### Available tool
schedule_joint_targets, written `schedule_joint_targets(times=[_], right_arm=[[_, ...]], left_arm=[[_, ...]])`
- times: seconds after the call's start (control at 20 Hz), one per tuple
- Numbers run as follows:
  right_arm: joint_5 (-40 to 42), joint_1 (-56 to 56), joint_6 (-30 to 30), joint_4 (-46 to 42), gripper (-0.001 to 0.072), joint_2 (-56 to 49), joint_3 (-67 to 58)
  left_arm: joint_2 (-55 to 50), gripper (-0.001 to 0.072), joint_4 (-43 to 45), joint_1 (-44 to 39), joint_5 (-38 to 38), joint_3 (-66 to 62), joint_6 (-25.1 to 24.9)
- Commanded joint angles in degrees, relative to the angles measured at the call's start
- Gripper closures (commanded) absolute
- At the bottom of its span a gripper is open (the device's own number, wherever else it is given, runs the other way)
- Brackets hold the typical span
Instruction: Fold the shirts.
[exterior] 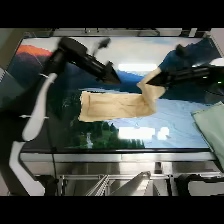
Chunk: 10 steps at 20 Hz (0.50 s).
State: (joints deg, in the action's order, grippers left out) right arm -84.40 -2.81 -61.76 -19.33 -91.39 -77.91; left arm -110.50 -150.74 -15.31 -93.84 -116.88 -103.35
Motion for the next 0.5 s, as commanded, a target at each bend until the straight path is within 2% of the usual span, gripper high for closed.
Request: schedule_joint_targets(times=[0.0, 0.1, 0.3, 0.35, 0.4, 0.45], right_arm=[[20.44, 16.22, -1.33, 1.92, 0.0691, -1.7, -0.09], [29.92, 23.65, -1.27, 5.88, 0.0691, -5.07, -0.55], [37.59, 34.82, -0.59, 8.7, 0.0689, -17.4, -8.17], [37.97, 36.48, -0.33, 8.74, 0.0594, -20.24, -10.43], [37.86, 37.46, -0.42, 9.18, 0.0343, -22.49, -12.31], [37.42, 37.73, -0.44, 9.57, 0.0298, -23.5, -13.18]], left_arm=[[14.8, 0.0695, 1.22, 11.93, -5.46, 7.43, -3.8], [22.4, 0.0695, 1.2, 18.97, -6.19, 14.95, -6.19], [33.07, 0.0695, 1.07, 30.18, -5.77, 29.51, -9.05], [35.28, 0.0695, 0.98, 31.82, -4.85, 32.94, -10.16], [37.27, 0.0695, 1.01, 33.35, -3.96, 36.13, -11.08], [38.84, 0.0694, 0.94, 34.49, -2.95, 38.6, -11.3]])
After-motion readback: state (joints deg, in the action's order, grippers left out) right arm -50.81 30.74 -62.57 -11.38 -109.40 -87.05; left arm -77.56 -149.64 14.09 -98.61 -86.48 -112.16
